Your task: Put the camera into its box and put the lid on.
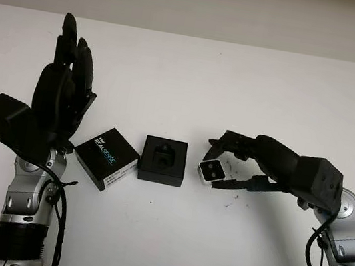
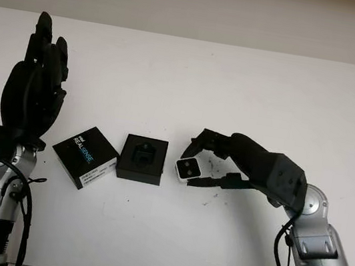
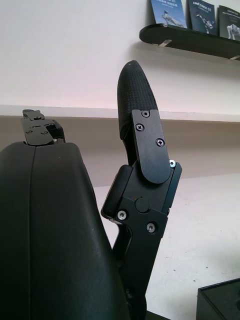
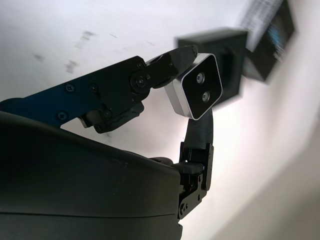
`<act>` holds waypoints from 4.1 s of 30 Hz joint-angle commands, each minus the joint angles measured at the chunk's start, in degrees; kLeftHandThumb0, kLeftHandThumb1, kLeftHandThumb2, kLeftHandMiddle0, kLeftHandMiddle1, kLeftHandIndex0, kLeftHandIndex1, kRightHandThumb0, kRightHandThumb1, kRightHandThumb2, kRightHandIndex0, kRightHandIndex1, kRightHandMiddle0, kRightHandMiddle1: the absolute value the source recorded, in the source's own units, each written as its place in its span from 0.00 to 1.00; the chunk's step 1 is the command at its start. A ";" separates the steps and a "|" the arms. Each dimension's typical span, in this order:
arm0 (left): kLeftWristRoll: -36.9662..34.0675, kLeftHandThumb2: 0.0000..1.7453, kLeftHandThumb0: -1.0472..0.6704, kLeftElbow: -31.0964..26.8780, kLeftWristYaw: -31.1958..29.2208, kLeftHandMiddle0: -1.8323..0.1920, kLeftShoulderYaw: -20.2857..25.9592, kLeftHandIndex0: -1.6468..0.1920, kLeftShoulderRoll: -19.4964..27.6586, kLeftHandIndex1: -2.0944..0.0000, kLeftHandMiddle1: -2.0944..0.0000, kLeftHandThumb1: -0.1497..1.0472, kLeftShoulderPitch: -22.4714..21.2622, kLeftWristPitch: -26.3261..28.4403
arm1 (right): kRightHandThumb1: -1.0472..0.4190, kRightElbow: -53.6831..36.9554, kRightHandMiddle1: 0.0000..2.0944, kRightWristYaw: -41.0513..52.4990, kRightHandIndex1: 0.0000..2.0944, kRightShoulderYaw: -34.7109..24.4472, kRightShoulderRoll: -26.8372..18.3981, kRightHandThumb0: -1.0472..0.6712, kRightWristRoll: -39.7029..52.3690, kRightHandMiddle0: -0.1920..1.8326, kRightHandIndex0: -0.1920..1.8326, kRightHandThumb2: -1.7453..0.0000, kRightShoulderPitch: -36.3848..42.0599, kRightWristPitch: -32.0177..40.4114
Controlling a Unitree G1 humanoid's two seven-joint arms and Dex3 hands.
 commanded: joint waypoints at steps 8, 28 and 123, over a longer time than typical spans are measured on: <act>-0.11 0.33 0.15 -0.68 0.08 1.00 0.23 1.00 -0.06 1.00 1.00 1.00 0.56 -0.20 | 0.05 -5.40 0.78 -11.63 0.03 -2.32 10.41 0.35 1.52 0.23 0.19 0.97 -1.94 4.58; -0.40 0.33 0.15 -1.02 0.35 1.00 -0.11 1.00 -0.53 1.00 1.00 1.00 0.62 -0.04 | 0.04 -11.56 0.81 -19.60 0.03 2.14 19.57 0.37 -1.49 0.21 0.20 0.97 1.30 16.23; 0.31 0.33 0.14 -0.05 0.21 1.00 -0.31 1.00 -0.37 1.00 1.00 1.00 0.25 0.42 | 0.06 5.92 0.78 -14.02 0.03 5.41 21.81 0.38 -5.00 0.23 0.21 0.97 -0.94 6.78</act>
